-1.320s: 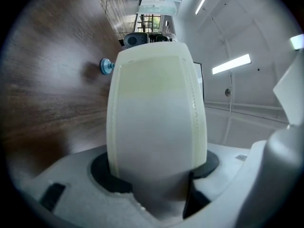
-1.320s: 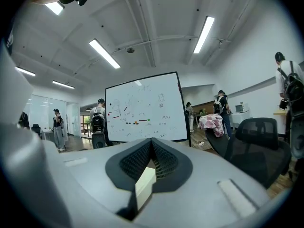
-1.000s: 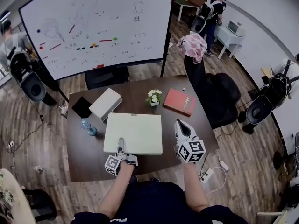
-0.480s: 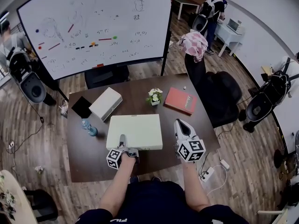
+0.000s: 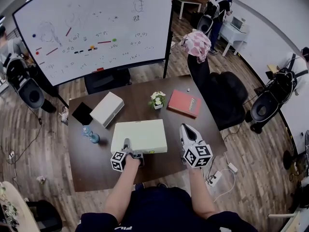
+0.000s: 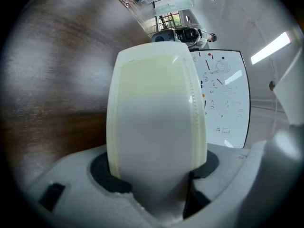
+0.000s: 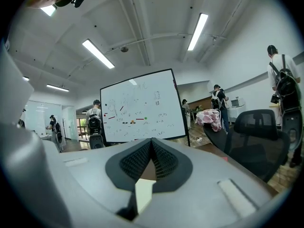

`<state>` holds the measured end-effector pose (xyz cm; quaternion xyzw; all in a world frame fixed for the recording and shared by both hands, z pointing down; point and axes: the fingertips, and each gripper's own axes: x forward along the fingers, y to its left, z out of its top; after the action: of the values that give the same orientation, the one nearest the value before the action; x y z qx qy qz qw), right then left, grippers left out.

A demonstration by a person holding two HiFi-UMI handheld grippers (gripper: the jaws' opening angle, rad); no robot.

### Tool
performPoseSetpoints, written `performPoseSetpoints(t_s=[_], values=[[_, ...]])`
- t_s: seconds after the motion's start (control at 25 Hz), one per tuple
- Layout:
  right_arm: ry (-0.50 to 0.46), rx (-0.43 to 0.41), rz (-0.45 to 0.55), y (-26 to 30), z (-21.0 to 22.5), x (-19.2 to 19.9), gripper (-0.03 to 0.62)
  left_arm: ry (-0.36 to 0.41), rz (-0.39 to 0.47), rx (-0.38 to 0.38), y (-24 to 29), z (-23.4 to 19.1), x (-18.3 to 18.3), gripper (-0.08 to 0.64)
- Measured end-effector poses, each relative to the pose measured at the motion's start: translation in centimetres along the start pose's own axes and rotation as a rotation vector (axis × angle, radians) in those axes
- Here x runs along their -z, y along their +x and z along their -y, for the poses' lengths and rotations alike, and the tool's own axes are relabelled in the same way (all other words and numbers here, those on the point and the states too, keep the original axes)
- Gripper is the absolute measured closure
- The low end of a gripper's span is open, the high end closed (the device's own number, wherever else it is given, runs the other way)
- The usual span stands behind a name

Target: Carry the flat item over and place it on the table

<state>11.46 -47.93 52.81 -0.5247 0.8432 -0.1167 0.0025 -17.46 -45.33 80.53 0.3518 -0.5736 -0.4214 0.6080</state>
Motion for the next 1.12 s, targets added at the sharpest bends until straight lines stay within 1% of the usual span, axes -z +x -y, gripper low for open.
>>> performPoseSetpoints(t_s=[0.08, 0.2, 0.44, 0.52, 0.64, 0.76, 0.92, 1.12], values=[[0.006, 0.002, -0.002, -0.1, 0.0, 0.1, 0.584, 0.013, 0.006, -0.013, 0.2, 0.0, -0.2, 0.265], [0.002, 0.006, -0.004, -0.1, 0.0, 0.1, 0.584, 0.052, 0.014, -0.039, 0.4, 0.1, -0.5, 0.264], [-0.010, -0.002, -0.018, 0.3, 0.1, 0.3, 0.584, 0.042, 0.029, -0.050, 1.0, -0.2, -0.6, 0.262], [-0.002, -0.003, -0.021, 0.4, 0.1, 0.5, 0.584, 0.044, 0.025, -0.066, 1.1, -0.5, -0.5, 0.261], [-0.005, 0.000, -0.026, 0.5, 0.3, 0.7, 0.584, 0.075, 0.009, -0.090, 1.4, -0.8, -0.2, 0.261], [-0.012, -0.004, -0.030, 0.8, 0.3, 0.8, 0.584, 0.082, -0.003, -0.089, 1.8, -0.8, -0.1, 0.261], [-0.024, -0.016, -0.035, 1.5, 0.0, 0.8, 0.584, 0.080, 0.003, -0.082, 2.5, -0.6, -0.4, 0.259], [-0.019, -0.019, -0.042, 1.9, 0.2, 0.8, 0.584, 0.079, -0.007, -0.078, 3.2, -0.4, -0.2, 0.251]])
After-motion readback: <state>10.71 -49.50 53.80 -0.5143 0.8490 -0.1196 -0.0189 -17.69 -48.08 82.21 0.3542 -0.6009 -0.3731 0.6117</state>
